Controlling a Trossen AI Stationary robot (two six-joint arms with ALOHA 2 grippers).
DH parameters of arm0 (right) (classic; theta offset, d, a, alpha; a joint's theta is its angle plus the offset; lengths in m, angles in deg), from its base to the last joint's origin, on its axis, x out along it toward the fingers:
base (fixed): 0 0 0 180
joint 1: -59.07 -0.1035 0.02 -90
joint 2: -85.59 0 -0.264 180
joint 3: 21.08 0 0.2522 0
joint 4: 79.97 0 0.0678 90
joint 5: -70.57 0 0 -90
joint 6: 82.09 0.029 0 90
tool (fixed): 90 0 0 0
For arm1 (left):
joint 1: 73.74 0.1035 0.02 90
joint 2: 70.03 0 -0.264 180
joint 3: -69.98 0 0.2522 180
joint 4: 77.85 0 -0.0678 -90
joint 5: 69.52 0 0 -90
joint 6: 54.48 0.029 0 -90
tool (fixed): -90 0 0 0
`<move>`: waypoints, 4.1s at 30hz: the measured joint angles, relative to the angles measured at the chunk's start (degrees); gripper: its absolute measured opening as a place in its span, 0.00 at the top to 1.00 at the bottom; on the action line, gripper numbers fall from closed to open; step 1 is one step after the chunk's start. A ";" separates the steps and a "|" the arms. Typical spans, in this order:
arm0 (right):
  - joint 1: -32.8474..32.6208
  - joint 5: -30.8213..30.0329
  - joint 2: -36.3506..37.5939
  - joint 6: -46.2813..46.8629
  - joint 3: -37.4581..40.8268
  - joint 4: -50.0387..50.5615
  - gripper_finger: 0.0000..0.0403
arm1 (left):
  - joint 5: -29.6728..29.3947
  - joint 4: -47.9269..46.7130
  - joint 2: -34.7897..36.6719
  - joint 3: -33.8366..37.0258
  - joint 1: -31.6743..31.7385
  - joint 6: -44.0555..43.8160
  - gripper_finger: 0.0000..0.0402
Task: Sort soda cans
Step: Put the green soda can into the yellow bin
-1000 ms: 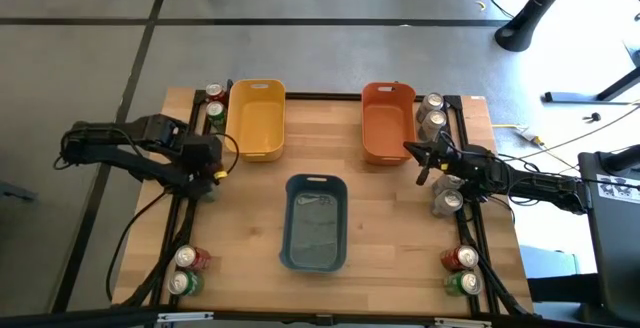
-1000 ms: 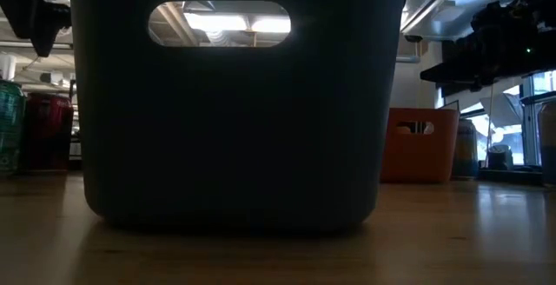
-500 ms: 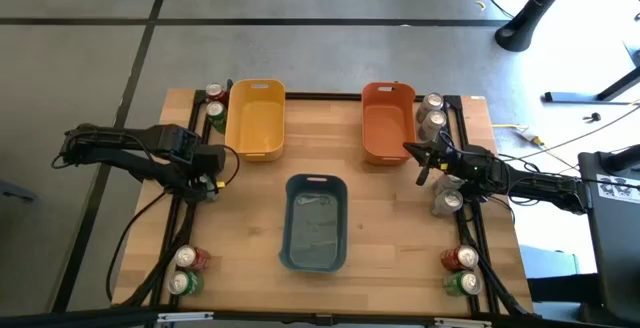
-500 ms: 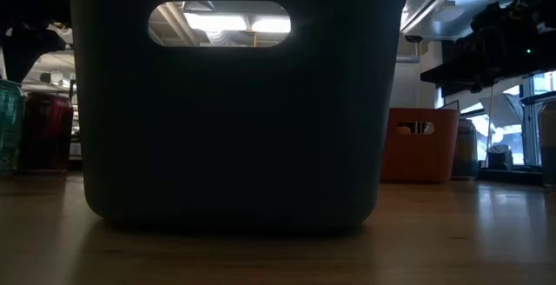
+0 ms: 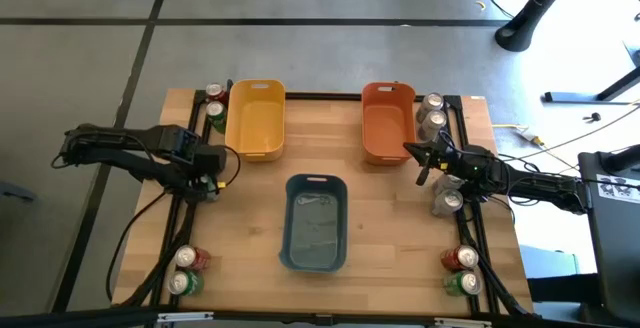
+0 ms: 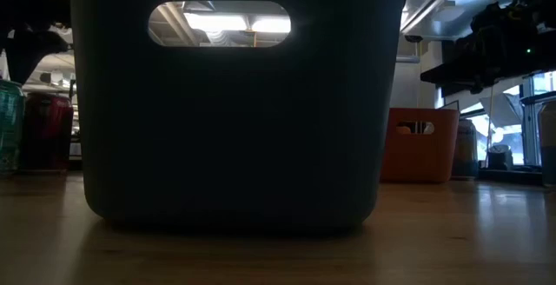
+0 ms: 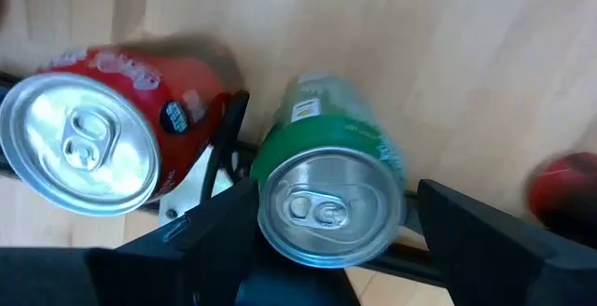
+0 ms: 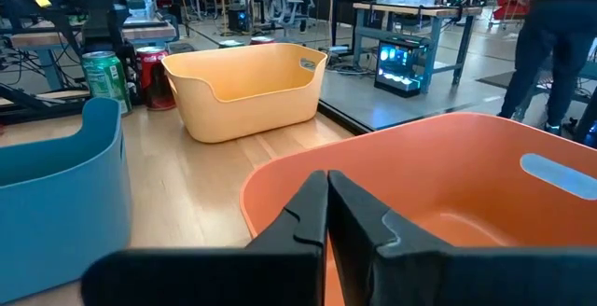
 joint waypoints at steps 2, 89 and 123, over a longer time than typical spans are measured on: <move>-0.02 0.00 0.00 0.00 0.00 0.00 0.97 | 0.13 -0.19 -0.03 1.90 0.02 -0.95 0.30; -0.02 -0.46 0.00 0.00 0.02 1.77 0.97 | -4.56 -1.06 -5.51 -8.54 -4.21 -16.23 0.02; -0.02 -0.46 0.02 0.04 0.02 3.39 0.97 | -2.32 5.70 0.15 8.29 -4.81 3.31 0.03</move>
